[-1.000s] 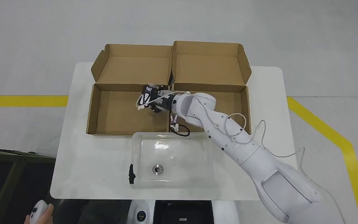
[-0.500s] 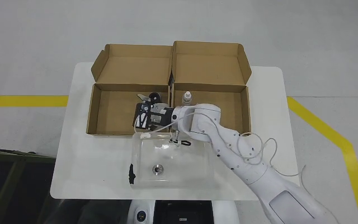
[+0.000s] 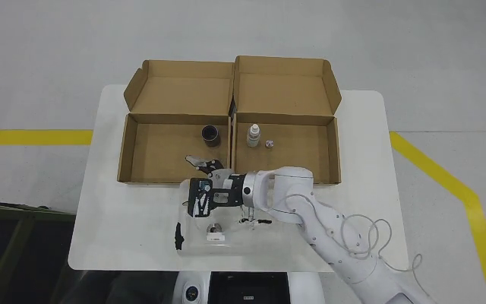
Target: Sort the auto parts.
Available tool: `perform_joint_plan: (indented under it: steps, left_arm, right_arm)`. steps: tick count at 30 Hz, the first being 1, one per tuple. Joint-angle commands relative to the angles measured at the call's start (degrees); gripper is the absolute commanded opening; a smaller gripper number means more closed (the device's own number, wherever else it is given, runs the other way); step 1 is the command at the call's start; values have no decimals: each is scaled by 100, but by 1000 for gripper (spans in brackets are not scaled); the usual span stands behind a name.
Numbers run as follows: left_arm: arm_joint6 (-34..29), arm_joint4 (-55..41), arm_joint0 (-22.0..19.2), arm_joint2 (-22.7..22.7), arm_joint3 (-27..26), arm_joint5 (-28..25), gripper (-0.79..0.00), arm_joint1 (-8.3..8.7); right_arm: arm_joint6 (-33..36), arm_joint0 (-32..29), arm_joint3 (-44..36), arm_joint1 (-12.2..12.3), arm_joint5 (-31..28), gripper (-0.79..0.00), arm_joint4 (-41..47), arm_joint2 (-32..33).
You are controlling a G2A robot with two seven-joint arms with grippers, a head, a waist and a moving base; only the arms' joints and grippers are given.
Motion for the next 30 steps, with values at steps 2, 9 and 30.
perform_joint_plan:
  steps: [2, 9, 30]
  left_arm:
    - [0, 0, 0, 0, 0, 0, 0, 0]
    - [0, 0, 0, 0, 0, 0, 0, 0]
    - [0, 0, 0, 0, 0, 0, 0, 0]
  right_arm:
    - [-1, -243, -191, 50, -110, -135, -62, -14]
    - [-35, -667, -418, 141, -182, -132, -214, -50]
    - [-70, -1280, -234, 403, -482, -142, -576, 169]
